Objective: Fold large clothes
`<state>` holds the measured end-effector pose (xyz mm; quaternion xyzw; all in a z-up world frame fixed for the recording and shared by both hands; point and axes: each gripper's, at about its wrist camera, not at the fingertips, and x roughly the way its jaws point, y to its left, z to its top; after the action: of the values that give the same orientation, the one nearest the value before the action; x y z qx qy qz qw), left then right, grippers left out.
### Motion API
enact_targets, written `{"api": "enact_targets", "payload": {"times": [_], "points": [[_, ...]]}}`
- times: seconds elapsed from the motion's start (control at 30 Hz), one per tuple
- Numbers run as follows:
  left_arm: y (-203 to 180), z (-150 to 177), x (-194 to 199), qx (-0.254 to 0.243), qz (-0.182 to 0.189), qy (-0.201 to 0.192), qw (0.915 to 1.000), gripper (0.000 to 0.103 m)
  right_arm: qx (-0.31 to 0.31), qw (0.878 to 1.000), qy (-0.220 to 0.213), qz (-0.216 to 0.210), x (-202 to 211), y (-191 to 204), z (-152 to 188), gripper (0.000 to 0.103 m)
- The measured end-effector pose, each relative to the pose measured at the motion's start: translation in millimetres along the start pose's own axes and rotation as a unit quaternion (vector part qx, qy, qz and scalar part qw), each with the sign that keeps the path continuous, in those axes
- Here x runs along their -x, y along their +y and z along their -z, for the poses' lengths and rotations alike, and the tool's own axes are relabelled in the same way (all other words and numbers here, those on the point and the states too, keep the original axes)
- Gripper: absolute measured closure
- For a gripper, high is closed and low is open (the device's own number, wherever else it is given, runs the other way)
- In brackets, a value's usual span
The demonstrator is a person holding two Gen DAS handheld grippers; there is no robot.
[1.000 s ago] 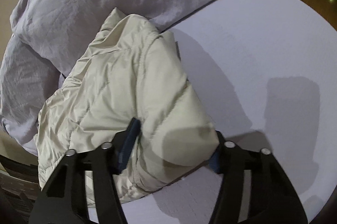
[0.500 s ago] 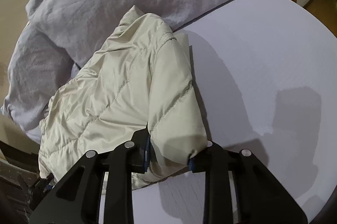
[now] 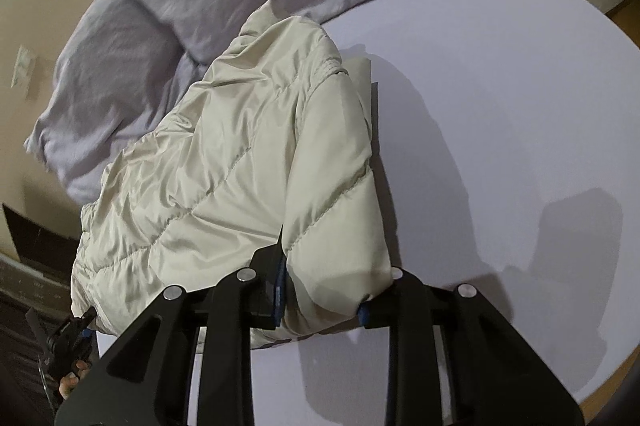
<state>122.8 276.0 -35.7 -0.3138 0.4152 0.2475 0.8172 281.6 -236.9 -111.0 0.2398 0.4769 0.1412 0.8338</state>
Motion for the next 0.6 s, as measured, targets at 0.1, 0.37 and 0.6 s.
{"api": "enact_targets", "payload": {"times": [0.1,0.37,0.6], "points": [[16,12,15,0.001,-0.009,-0.001,1.0000,0.076,0.017,1.000,0.000,-0.012,12,1,23,0.076],[32,27,29,0.001,-0.027,-0.005,0.9996,0.059,0.059,0.996,-0.035,0.057,34,5,25,0.052],[33,24,34,0.012,-0.024,-0.012,0.9996,0.027,0.118,0.987,-0.074,0.077,46,35,7,0.044]]}}
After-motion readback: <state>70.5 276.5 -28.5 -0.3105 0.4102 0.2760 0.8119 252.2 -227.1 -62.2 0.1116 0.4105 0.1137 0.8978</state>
